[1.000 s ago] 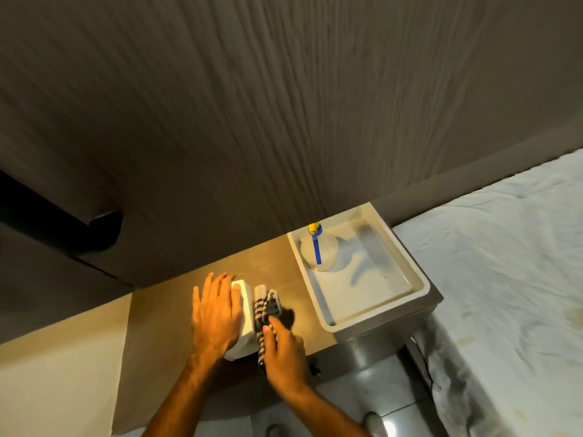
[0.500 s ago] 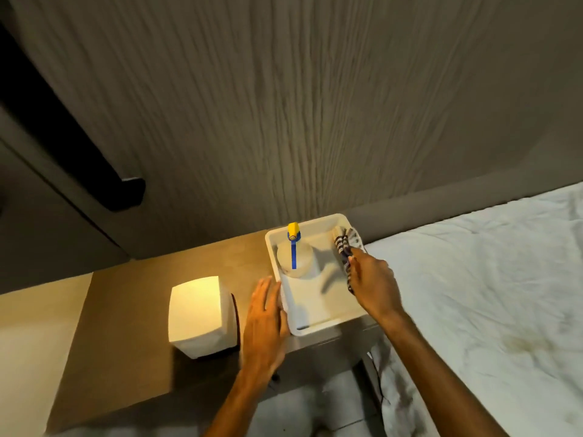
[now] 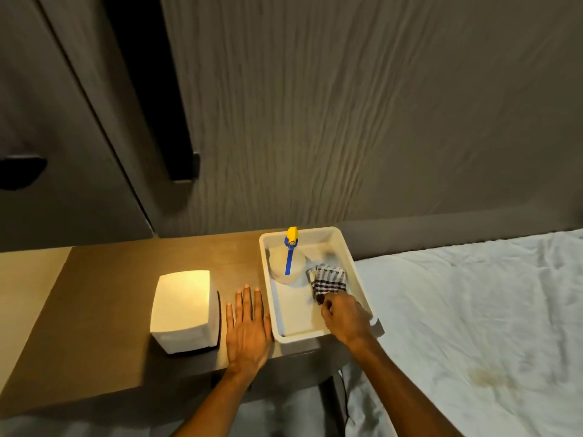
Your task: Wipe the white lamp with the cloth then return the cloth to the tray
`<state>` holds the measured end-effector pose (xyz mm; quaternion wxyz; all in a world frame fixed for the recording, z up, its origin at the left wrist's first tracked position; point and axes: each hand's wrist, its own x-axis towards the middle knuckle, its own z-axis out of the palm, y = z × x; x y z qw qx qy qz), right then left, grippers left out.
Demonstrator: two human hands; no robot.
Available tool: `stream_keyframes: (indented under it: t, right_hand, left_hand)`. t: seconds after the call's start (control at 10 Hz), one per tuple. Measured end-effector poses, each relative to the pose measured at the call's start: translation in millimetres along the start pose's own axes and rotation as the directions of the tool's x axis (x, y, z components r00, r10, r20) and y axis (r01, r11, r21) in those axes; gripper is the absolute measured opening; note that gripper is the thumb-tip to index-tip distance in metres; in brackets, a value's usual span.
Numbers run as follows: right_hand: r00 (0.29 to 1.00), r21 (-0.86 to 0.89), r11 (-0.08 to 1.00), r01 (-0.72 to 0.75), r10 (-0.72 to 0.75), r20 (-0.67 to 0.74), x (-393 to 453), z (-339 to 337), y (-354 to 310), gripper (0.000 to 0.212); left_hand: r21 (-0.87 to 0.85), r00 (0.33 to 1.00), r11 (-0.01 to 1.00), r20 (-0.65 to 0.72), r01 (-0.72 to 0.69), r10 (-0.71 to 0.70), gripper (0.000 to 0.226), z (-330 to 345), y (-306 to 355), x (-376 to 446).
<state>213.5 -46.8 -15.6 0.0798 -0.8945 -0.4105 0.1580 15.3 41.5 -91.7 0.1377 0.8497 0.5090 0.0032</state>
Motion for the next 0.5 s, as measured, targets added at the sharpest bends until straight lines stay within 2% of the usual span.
stream_keyframes:
  t: [0.1, 0.2, 0.4, 0.5]
  right_hand:
    - [0.989, 0.034, 0.999, -0.006, 0.001, 0.149, 6, -1, 2, 0.033]
    - [0.972, 0.024, 0.994, 0.11, -0.112, 0.207, 12, -2, 7, 0.024]
    - [0.892, 0.14, 0.966, 0.217, -0.255, 0.373, 6, -23, 15, 0.039]
    - [0.943, 0.309, 0.925, 0.22, -0.283, 0.177, -17, -50, 22, 0.041]
  left_hand:
    - [0.01, 1.0, 1.0, 0.005, 0.004, -0.004, 0.083, 7, -4, 2]
    - [0.018, 1.0, 1.0, 0.026, -0.007, 0.006, 0.089, 10, -4, 4]
    - [-0.024, 1.0, 0.999, 0.02, 0.025, -0.024, 0.086, -1, -2, -3]
    - [-0.073, 0.999, 0.996, -0.006, 0.054, -0.054, 0.081, -3, 2, -19]
